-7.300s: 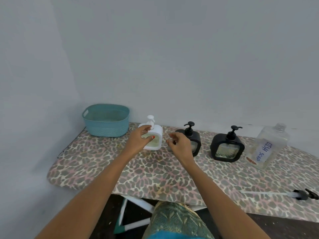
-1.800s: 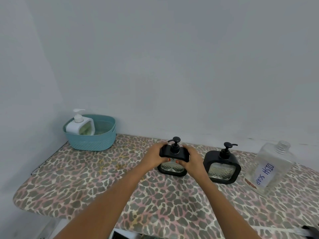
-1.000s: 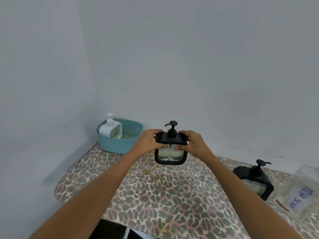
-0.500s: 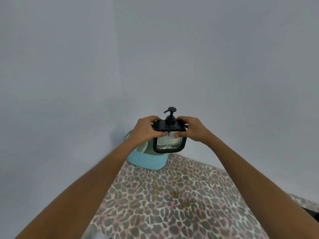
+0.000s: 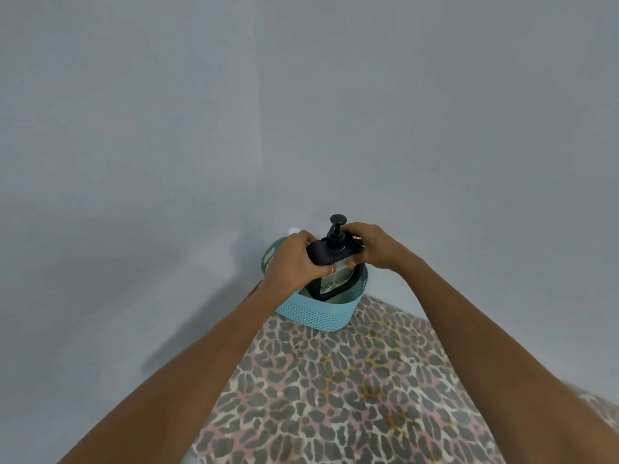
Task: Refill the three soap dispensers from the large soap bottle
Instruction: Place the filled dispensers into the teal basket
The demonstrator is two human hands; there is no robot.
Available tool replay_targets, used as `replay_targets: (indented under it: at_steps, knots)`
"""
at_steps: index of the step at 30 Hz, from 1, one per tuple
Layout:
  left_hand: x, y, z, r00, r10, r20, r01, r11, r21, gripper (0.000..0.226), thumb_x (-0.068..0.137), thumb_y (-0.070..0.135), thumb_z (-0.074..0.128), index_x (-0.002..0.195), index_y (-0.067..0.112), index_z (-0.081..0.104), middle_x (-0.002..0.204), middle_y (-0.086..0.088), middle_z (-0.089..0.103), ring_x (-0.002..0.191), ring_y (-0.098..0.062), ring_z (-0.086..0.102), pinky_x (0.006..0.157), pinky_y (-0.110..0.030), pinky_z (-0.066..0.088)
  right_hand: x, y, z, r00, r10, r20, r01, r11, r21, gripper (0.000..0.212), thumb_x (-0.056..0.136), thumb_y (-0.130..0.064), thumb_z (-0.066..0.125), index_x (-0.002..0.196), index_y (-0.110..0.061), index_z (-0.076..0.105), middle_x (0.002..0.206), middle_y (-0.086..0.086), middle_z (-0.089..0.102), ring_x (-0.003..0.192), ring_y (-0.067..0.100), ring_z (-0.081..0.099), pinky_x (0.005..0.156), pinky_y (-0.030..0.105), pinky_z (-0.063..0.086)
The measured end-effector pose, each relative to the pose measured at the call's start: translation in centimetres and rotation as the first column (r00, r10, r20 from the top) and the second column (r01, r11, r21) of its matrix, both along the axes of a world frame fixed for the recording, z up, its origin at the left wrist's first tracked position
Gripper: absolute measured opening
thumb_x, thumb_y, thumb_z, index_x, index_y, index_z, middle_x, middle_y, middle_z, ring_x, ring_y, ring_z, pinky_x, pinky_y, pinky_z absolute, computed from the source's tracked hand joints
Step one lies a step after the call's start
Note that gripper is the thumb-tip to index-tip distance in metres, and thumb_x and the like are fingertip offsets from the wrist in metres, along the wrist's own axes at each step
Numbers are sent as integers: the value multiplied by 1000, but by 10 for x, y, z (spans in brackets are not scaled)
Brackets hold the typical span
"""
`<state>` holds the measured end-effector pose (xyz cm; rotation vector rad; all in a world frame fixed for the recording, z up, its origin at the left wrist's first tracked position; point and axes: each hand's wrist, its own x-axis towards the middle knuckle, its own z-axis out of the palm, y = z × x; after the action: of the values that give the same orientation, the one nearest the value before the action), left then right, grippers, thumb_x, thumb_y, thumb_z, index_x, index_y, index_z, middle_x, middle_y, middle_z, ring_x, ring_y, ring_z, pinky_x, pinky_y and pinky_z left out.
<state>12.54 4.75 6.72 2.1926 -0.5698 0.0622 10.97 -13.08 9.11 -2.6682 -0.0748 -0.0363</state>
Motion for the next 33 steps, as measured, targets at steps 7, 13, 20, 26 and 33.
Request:
replay_targets:
  at_steps: [7, 13, 20, 26, 33]
  knots:
    - [-2, -5, -37, 989, 90, 114, -103, 988, 112, 55, 67, 39, 76, 102, 4, 49, 101, -12, 55, 93, -24, 52, 74, -29, 40, 10, 13, -32, 1000, 1, -9, -3, 993, -115, 56, 75, 3, 64, 127, -14, 52, 120, 12, 60, 108, 32, 54, 84, 34, 42]
    - [-2, -7, -54, 975, 184, 123, -200, 971, 133, 61, 68, 39, 74, 107, 1, 47, 110, -15, 49, 103, -27, 46, 79, -32, 41, 19, 27, -47, 998, -67, 1, 66, 972, -224, 52, 81, -2, 55, 129, -22, 49, 119, 12, 60, 104, 33, 56, 80, 35, 44]
    - [-4, -10, -61, 963, 232, 137, -251, 957, 145, 62, 73, 41, 71, 113, 2, 45, 114, -15, 46, 107, -26, 41, 89, -31, 37, 29, 32, -64, 997, -72, 18, 74, 964, -256, 47, 85, -4, 51, 130, -20, 47, 121, 13, 59, 105, 33, 56, 80, 35, 43]
    - [-4, -9, -64, 956, 244, 160, -265, 956, 127, 64, 74, 37, 72, 118, 2, 42, 124, -16, 39, 110, -28, 37, 93, -33, 37, 34, 31, -69, 995, -88, 57, 100, 961, -259, 44, 87, -5, 48, 128, -20, 49, 118, 14, 60, 102, 34, 58, 80, 36, 44]
    - [-2, -5, -65, 968, 218, 125, -234, 962, 137, 62, 76, 32, 70, 121, 3, 40, 125, -15, 38, 115, -29, 36, 96, -33, 36, 33, 35, -71, 994, -85, 69, 94, 985, -146, 49, 88, -2, 46, 133, -21, 46, 121, 15, 60, 107, 33, 56, 81, 30, 40]
